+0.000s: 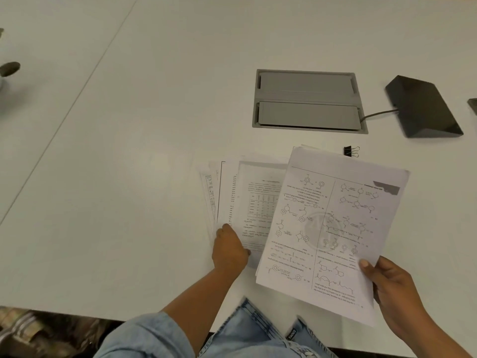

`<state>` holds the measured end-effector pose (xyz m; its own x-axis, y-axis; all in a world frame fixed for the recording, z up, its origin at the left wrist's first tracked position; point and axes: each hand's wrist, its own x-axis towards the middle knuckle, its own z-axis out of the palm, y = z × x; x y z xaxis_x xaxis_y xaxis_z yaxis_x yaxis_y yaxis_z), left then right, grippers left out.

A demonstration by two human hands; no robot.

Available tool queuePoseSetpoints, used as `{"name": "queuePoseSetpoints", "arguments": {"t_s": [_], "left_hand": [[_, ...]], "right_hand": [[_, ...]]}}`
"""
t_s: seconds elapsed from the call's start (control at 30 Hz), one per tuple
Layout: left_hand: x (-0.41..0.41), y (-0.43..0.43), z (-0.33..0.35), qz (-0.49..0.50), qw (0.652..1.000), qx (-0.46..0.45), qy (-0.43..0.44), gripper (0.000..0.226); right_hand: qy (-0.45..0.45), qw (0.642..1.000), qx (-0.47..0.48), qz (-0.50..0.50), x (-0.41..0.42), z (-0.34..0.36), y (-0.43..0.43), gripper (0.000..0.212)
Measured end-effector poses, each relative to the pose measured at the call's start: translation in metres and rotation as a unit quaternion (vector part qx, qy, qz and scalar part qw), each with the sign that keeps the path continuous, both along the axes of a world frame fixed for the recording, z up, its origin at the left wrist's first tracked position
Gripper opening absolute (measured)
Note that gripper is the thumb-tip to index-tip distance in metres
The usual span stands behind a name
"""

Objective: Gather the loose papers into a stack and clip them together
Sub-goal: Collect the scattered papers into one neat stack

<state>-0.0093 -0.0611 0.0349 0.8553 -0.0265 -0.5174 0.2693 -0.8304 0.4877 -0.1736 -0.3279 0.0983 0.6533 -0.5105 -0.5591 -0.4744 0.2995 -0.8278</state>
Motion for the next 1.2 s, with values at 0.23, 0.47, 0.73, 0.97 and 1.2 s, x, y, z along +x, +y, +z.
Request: {"name": "queuePoseSetpoints", "arguments": {"t_s": [0.23, 0.47, 0.73, 0.97, 1.2], "left_hand": [[-0.003, -0.010, 0.004, -0.008, 0.997, 0.063, -0.031, 0.071], [0.004, -0.011, -0.001, 0.082, 0.994, -0.075, 0.014, 0.034], [-0.012, -0.012, -0.001, 0.172, 0.980, -0.084, 0.045, 0.036], [-0.014, -0.026, 0.009, 0.058, 0.990, 0.130, 0.000, 0.074], [0.003, -0.030, 0.011, 0.139, 0.988, -0.024, 0.067, 0.073]], "right_hand": [[-0.002, 1.000, 0.001, -0.002, -0.005, 0.001, -0.001, 0.023], [-0.005, 1.000, 0.014, -0.008, -0.007, 0.003, -0.004, 0.022], [-0.006, 1.000, 0.020, -0.015, -0.003, 0.005, -0.006, 0.022], [-0.008, 1.000, 0.016, -0.019, -0.003, 0.005, -0.007, 0.023], [-0.010, 0.999, 0.018, -0.029, -0.004, 0.006, -0.008, 0.023]]}}
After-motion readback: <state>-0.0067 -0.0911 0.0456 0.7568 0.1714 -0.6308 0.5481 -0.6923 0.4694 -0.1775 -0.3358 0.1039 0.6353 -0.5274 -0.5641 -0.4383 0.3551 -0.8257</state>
